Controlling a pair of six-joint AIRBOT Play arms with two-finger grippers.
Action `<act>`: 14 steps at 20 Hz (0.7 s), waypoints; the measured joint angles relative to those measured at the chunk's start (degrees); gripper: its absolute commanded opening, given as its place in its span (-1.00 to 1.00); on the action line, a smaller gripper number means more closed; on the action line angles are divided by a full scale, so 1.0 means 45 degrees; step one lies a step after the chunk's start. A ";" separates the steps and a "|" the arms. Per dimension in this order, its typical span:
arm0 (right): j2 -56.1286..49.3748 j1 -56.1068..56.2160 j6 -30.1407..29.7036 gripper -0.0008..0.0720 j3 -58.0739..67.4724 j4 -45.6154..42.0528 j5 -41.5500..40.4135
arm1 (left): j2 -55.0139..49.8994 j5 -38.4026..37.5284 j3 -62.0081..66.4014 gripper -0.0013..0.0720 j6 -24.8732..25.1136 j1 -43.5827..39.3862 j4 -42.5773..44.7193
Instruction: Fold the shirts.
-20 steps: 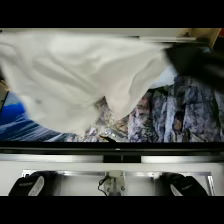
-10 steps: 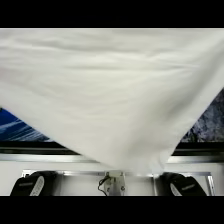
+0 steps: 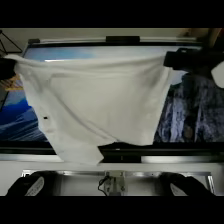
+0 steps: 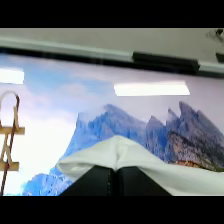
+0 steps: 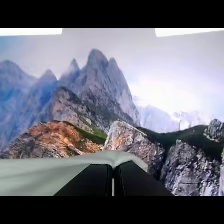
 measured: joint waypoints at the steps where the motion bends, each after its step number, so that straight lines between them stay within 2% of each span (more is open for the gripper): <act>1: -0.0840 0.0000 0.0311 -0.82 0.0005 -0.0063 -0.0646 | -0.0767 0.0350 -0.0131 -0.88 -0.0005 -0.0243 0.0000; 5: -0.3881 0.0000 0.2113 -0.82 0.0005 -0.0121 -0.2647 | -0.3920 0.1802 -0.0403 -0.87 -0.0024 -0.1302 -0.0068; 6: -0.4527 0.0000 0.2448 -0.82 0.0000 -0.0034 -0.2739 | -0.4648 0.1943 -0.0452 -0.58 -0.0092 -0.1515 -0.0112; 7: -0.4983 -0.0005 0.2652 -0.74 -0.0005 0.0131 -0.2798 | -0.5275 0.2035 -0.0471 0.00 -0.0248 -0.1700 -0.0248; 8: -0.5435 -0.0019 0.2744 -0.21 0.0000 0.0403 -0.2788 | -0.5722 0.2055 -0.0476 0.29 -0.0452 -0.1831 -0.0437; 9: -0.5785 -0.0019 0.2671 0.66 0.0000 0.0714 -0.2744 | -0.6101 0.1938 -0.0486 0.30 -0.0651 -0.1933 -0.0588; 10: -0.5999 -0.0019 0.2419 0.81 0.0000 0.0991 -0.2521 | -0.6339 0.1681 -0.0481 0.33 -0.0787 -0.1953 -0.0685; 12: -0.6023 -0.0117 0.1511 0.81 0.0019 0.1394 -0.1928 | -0.6562 0.0884 -0.0180 0.33 -0.0971 -0.1719 -0.0777; 14: -0.5736 -0.0607 0.0112 0.76 0.0019 0.1515 -0.0398 | -0.6674 -0.0772 0.0413 0.33 -0.1103 -0.1151 -0.0578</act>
